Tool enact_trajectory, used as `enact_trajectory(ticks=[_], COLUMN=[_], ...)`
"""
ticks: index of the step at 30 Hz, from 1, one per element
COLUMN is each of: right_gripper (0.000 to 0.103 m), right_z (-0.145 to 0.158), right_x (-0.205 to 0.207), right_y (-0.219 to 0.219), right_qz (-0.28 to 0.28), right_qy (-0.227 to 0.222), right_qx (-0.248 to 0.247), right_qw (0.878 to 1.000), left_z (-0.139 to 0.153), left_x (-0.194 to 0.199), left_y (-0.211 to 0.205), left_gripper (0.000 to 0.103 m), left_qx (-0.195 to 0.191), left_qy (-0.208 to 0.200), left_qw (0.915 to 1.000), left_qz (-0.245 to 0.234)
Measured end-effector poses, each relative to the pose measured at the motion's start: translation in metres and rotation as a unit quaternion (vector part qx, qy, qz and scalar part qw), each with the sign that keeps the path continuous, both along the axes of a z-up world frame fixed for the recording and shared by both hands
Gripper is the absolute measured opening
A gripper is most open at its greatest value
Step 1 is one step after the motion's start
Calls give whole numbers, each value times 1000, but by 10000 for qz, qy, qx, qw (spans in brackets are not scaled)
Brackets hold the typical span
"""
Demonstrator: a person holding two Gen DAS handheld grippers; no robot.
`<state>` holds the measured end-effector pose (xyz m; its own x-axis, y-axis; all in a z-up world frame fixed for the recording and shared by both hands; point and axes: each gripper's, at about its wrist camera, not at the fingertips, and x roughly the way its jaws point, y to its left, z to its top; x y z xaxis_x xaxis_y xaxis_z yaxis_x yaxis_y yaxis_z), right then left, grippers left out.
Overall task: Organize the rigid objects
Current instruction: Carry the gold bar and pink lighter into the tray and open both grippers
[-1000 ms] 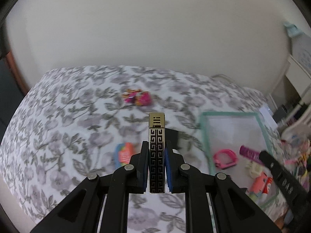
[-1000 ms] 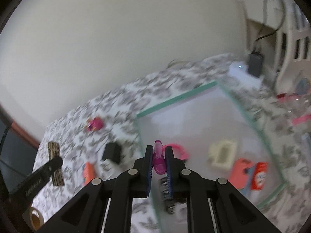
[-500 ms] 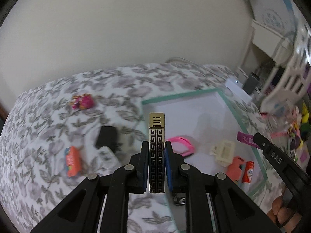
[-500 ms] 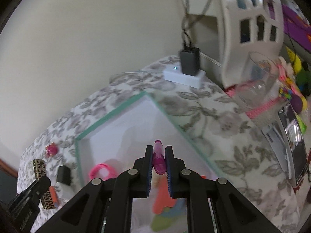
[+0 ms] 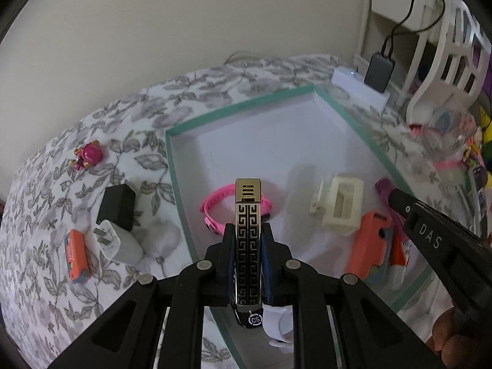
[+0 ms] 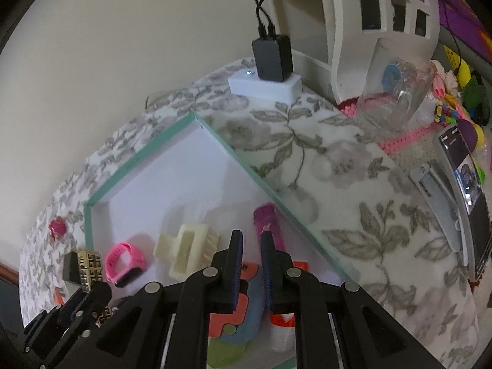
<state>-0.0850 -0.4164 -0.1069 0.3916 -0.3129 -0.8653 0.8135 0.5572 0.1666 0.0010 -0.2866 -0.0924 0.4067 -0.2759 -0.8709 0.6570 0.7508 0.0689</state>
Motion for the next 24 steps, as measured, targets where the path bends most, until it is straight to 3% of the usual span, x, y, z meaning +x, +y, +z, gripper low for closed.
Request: enact_trajectory(ticks=[6, 13, 18, 19, 22, 24], right_gripper=[13, 14, 15, 19, 52, 54], right_z=[-4, -4, 2, 3, 7, 9], right_x=[4, 5, 9, 10, 13, 17], right_y=[6, 10, 16, 18, 24, 28], right_qz=[141, 183, 271, 290, 359, 426], right_qy=[145, 252, 332, 346, 338, 366], right_qx=[34, -26, -199, -239, -328, -415], right_qw=[9998, 9995, 9989, 9987, 9982, 9976], left_z=[0, 13, 26, 28, 33, 34], left_x=[0, 4, 21, 24, 36, 45], left_y=[2, 8, 26, 30, 46, 59], left_gripper=[16, 38, 50, 51, 57, 64], left_qx=[9, -122, -147, -153, -104, -49], left_qy=[23, 40, 27, 31, 54, 90], left_qw=[10000, 9999, 9985, 9980, 9951, 9918], left_qz=[4, 78, 528, 607, 983, 1275])
